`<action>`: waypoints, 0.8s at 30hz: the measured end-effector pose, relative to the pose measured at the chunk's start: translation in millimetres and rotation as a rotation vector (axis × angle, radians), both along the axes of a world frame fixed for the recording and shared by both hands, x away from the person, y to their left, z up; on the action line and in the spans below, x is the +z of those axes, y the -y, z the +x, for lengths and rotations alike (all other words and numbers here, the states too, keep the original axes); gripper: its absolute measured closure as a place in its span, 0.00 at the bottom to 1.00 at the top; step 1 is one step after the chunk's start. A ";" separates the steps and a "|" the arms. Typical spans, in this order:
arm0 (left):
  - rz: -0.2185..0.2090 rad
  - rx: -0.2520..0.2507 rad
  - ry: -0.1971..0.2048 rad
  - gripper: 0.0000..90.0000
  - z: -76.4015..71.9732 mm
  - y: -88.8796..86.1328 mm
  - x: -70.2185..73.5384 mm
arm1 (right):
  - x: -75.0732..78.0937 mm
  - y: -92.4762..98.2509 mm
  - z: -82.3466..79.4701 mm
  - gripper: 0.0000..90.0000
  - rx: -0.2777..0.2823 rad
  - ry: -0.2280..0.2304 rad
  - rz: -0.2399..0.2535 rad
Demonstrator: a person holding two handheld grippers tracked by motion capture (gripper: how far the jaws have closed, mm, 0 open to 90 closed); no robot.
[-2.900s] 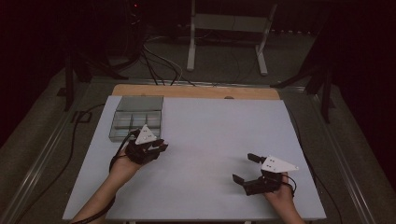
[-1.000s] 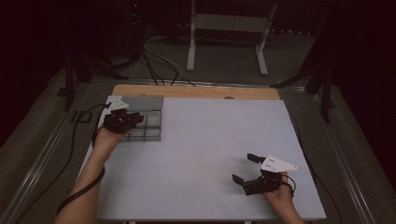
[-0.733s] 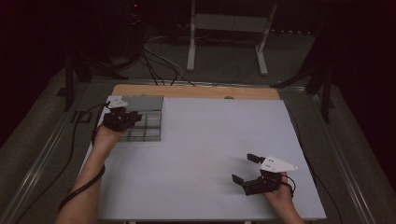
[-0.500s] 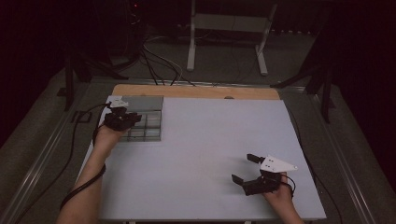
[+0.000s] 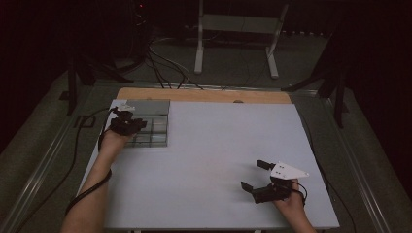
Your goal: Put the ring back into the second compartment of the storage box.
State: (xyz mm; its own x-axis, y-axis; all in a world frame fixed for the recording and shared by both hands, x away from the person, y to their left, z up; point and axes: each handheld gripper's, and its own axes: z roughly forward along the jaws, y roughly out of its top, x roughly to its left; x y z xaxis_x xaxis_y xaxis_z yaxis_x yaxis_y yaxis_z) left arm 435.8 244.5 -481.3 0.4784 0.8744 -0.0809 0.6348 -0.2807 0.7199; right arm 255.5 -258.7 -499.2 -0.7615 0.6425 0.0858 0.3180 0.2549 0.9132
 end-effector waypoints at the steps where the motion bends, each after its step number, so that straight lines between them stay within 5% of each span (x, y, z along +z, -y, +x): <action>1: 0.001 0.006 -0.002 0.82 0.7 0.0 -0.6 | 0.0 0.1 0.1 0.00 0.000 -0.001 0.000; 24: 0.086 0.038 -0.067 0.80 10.1 9.3 -7.9 | 0.0 0.9 0.4 0.00 -0.004 -0.004 0.003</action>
